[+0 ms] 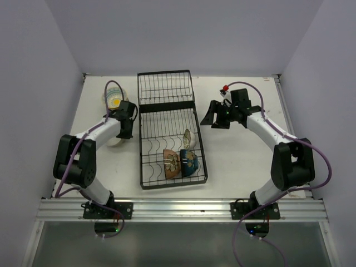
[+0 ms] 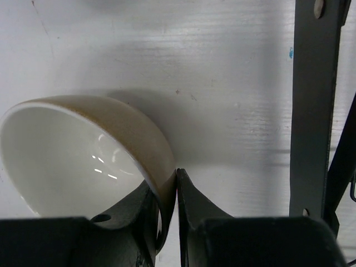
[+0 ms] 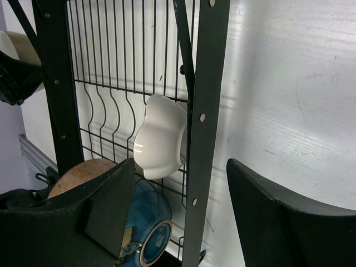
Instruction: Unload the bowls from the dish rack
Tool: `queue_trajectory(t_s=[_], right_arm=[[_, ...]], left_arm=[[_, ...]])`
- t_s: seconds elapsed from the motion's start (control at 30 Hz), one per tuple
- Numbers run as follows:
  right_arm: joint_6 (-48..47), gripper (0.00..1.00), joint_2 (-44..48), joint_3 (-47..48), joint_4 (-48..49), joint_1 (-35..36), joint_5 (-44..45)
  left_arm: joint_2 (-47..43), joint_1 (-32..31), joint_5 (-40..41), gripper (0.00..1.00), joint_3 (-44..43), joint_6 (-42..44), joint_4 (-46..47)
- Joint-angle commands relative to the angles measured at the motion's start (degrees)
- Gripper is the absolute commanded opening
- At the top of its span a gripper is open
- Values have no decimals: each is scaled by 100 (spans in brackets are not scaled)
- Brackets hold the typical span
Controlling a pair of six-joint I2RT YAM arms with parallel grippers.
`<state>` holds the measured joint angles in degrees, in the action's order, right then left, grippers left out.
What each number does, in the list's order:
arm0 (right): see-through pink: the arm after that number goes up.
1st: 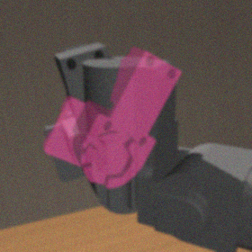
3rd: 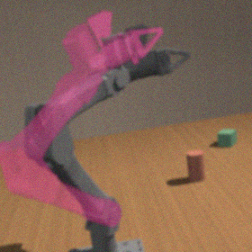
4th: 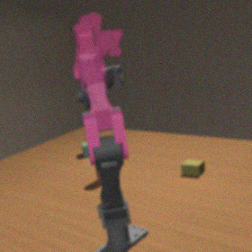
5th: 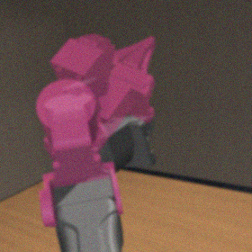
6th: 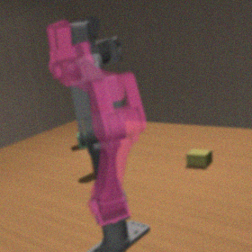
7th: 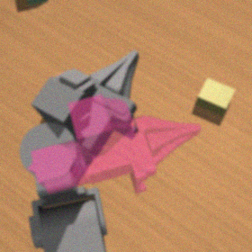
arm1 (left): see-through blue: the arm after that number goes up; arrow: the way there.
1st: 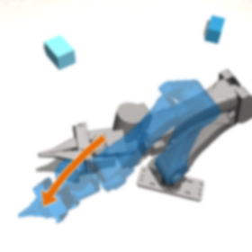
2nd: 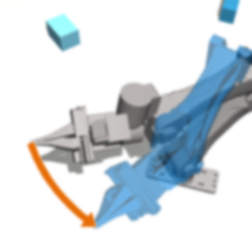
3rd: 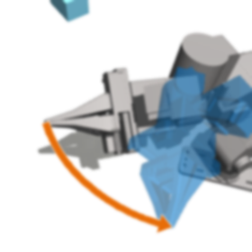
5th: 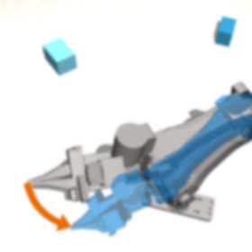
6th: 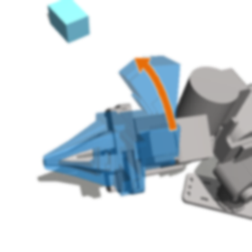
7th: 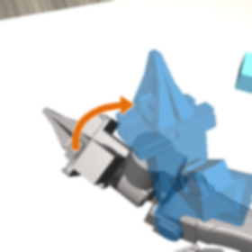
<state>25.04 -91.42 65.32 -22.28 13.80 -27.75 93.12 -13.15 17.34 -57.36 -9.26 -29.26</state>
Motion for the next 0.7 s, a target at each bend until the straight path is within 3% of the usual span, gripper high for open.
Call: queue_trajectory(t_s=[0.0,0.43,0.67], right_arm=[[-34,71,142,16,57,-27,85],[-51,71,194,33,22,-27,77],[-60,71,238,33,-4,-18,76]], left_arm=[[-40,49,138,21,6,135,421],[-215,49,-29,54,-20,82,324],[-952,49,-380,73,-424,-155,-18]])
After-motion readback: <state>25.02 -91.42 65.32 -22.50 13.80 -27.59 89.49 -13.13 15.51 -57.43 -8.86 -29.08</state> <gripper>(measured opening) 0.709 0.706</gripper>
